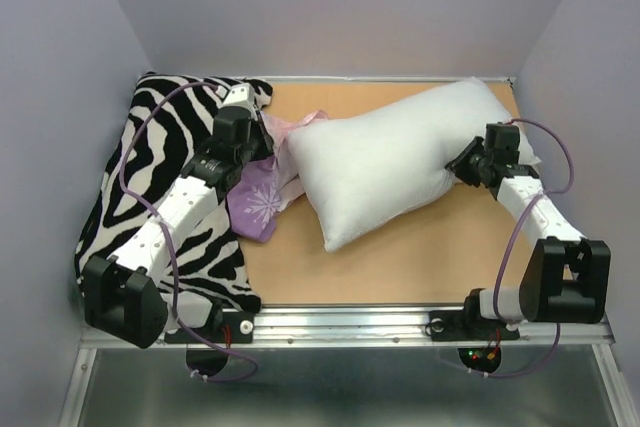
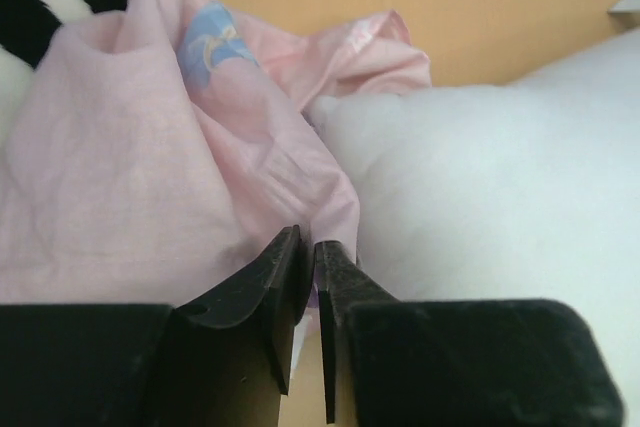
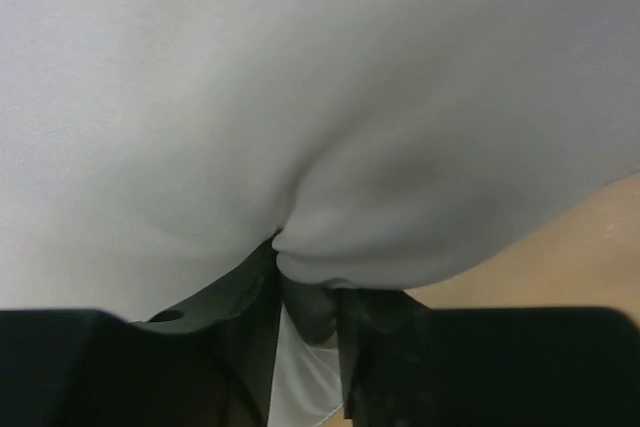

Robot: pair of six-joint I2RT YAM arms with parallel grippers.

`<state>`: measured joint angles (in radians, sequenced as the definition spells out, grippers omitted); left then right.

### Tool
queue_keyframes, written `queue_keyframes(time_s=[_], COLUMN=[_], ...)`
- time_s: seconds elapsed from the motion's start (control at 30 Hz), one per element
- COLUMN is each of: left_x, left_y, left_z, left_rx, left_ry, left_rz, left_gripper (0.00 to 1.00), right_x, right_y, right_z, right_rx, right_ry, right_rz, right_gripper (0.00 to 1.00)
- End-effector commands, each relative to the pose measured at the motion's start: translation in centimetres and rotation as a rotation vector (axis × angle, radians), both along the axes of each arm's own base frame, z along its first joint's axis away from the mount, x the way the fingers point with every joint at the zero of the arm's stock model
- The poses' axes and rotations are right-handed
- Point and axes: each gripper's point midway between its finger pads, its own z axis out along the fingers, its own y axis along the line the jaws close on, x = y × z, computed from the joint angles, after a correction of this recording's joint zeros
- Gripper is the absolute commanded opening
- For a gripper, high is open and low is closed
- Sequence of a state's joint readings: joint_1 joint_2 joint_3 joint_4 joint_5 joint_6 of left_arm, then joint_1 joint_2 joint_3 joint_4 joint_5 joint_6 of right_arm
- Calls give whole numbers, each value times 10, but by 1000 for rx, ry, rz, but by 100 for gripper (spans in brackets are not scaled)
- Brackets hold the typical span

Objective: Remove the pillowcase from the pillow

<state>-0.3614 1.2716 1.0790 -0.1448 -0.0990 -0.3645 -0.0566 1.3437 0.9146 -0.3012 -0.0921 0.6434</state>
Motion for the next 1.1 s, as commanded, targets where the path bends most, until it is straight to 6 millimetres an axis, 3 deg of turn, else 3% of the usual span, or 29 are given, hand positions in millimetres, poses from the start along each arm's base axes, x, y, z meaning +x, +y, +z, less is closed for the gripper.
queue_keyframes(time_s=[0.0,0.17,0.2,0.23,0.33,0.37,0.47,0.7,0.9,1.07], left_x=[-12,-21,-24,-25,-33,-36,-45,-67,-81,-87], left_y=[-29,-38,-37,-34,-24,-20,-14,-4,4,12], left_z=[28,33,39,44,64,76,94,125,131,126], left_rx=[-79,-83,-86,-85,-85,-93,-93,-124,-136,-121], left_ry=[-103,-118,-134,-146,-192,-220,-254,-342,-369,-381], left_rz=[-90,-101,-99,-83,-57,-52,-46,-59,-55,-34], left_gripper=[31,47,56,62,65,74,81,82,82,83], right_x=[-4,-10,-13,-15,-21,-22,-24,-24,-27,-28], right_y=[-18,-18,-18,-20,-16,-16,-6,10,23,29], right_z=[8,47,50,64,80,93,115,155,174,176], right_rx=[-126,-156,-162,-175,-171,-172,-142,-98,-97,-117], right_ry=[-61,-117,-111,-140,-164,-196,-253,-354,-422,-433], right_rz=[-46,-17,-11,-10,8,9,49,118,162,169], right_gripper=[44,70,74,100,100,100,100,100,100,100])
